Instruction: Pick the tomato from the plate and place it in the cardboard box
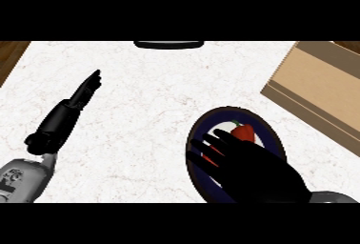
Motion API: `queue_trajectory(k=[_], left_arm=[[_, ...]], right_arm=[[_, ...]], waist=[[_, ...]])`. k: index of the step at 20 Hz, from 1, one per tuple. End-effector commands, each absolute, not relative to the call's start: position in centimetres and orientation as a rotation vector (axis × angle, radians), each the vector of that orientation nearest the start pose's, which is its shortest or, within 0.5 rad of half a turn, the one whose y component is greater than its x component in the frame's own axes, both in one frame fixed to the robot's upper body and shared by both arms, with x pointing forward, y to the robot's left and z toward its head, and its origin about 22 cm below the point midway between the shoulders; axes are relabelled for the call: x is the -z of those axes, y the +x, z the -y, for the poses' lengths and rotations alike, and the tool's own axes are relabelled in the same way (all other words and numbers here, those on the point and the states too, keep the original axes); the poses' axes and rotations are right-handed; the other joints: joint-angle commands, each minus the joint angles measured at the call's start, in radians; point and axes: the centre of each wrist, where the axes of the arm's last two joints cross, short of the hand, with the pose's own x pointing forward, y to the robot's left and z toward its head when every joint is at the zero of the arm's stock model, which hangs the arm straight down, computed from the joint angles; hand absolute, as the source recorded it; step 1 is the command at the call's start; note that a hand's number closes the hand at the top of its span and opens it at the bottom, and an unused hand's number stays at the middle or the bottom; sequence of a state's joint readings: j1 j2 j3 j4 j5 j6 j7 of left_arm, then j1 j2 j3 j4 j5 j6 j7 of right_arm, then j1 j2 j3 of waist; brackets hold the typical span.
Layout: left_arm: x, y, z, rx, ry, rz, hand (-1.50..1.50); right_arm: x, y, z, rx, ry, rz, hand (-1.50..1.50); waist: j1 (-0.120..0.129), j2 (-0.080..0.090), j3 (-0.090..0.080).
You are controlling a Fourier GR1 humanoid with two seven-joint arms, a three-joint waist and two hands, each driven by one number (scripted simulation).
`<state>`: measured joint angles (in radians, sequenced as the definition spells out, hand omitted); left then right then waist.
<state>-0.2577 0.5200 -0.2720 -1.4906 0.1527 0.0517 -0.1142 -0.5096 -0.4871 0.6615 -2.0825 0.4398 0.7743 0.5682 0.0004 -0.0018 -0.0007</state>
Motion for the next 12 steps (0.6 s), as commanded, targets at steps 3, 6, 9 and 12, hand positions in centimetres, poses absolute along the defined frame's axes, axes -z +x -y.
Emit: queue_trajectory(k=[3, 6, 9, 12], left_arm=[[-6.0, 28.5, -27.6, 0.538, 0.078, 1.746, 0.00], [-7.5, 30.0, -25.9, 0.534, 0.081, 1.744, 0.00], [-6.5, 28.8, -26.8, 0.532, 0.111, 1.734, 0.00], [-4.7, 30.0, -27.0, 0.533, 0.097, 1.734, 0.00]], right_arm=[[-16.0, 21.1, 11.1, -1.949, -0.540, 1.292, -1.50], [-15.7, 19.2, 11.2, -1.954, -0.594, 1.291, -1.50], [-15.4, 22.2, 10.1, -1.941, -0.573, 1.306, -1.50], [-12.8, 20.7, 9.8, -1.965, -0.602, 1.290, -1.50]], waist=[[0.006, 0.001, 0.001], [-0.002, 0.001, 0.001], [0.005, 0.002, 0.001], [-0.002, 0.003, 0.001]])
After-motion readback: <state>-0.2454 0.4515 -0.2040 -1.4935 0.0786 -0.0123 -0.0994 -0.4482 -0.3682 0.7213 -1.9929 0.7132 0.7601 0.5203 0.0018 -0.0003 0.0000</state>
